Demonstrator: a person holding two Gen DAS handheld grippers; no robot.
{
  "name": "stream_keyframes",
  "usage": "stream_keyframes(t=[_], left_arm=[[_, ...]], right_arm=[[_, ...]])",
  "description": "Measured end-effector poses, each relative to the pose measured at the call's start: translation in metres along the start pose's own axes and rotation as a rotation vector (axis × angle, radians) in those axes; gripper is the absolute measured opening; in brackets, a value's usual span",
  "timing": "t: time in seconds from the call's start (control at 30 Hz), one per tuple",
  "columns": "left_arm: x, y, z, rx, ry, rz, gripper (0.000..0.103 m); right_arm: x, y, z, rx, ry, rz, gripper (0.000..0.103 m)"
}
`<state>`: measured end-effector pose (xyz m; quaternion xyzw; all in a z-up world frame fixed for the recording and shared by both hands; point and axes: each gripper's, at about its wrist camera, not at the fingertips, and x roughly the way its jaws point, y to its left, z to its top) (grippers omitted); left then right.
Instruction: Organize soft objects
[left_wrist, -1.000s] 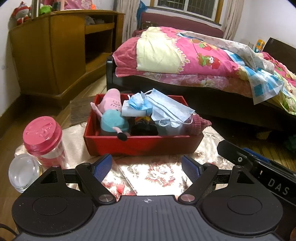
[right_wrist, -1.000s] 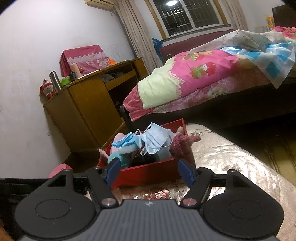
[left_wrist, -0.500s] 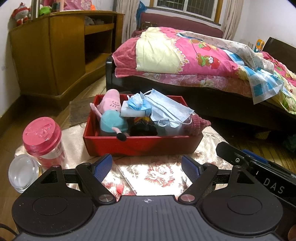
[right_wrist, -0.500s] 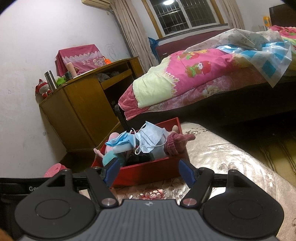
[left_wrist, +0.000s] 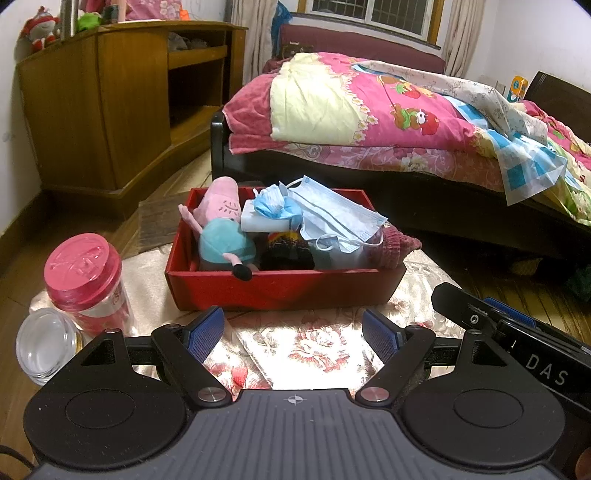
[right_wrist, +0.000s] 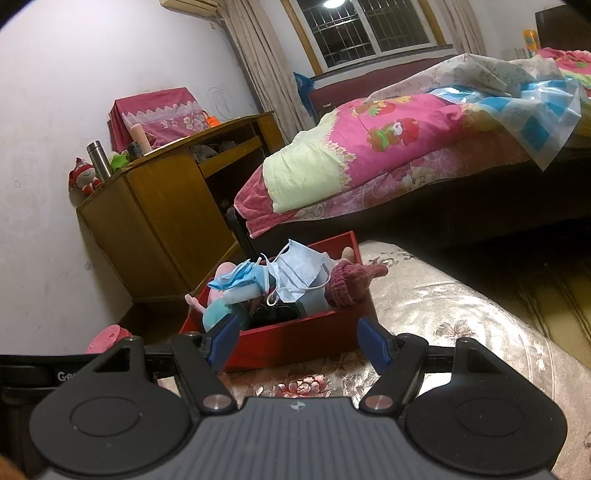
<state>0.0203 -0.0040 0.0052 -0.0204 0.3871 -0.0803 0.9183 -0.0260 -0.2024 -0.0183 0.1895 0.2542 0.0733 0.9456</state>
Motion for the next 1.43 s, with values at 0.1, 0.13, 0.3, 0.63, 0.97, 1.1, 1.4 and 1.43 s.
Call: stream_keyframes(t=[0.1,0.13,0.3,0.63,0.97,1.1,1.4,1.43], left_arm=[[0.000,0.000,0.000,0.000,0.000,0.000,0.080],[0.000,0.000,0.000,0.000,0.000,0.000,0.080],[0.000,0.000,0.000,0.001,-0.001,0.000,0.080],[0.000,-0.003,0.003,0.010,-0.009,0.006,0.081],[0.001,-0.005,0.003,0.041,-0.022,0.010,0.082],[0.004,-0.002,0.003,0.028,-0.008,-0.005,0.086],[-0.006,-0.001,0.001,0.043,-0.073,-0.007,0.097],[-0.007,-0.002,0.001,0.053,-0.081,0.005,0.097]], right_arm=[[0.000,0.000,0.000,0.001,0.001,-0.001,0.043],[0.000,0.000,0.000,0.002,0.001,0.000,0.043],[0.000,-0.001,0.000,0.003,0.001,-0.001,0.043],[-0.001,-0.001,0.000,0.004,0.000,0.000,0.043],[0.000,-0.001,-0.001,0.005,0.002,0.001,0.043],[0.000,-0.001,-0.001,0.005,0.002,0.001,0.043],[-0.019,-0.006,0.002,0.018,-0.095,-0.019,0.048],[-0.021,-0.008,0.003,0.017,-0.096,-0.039,0.053]])
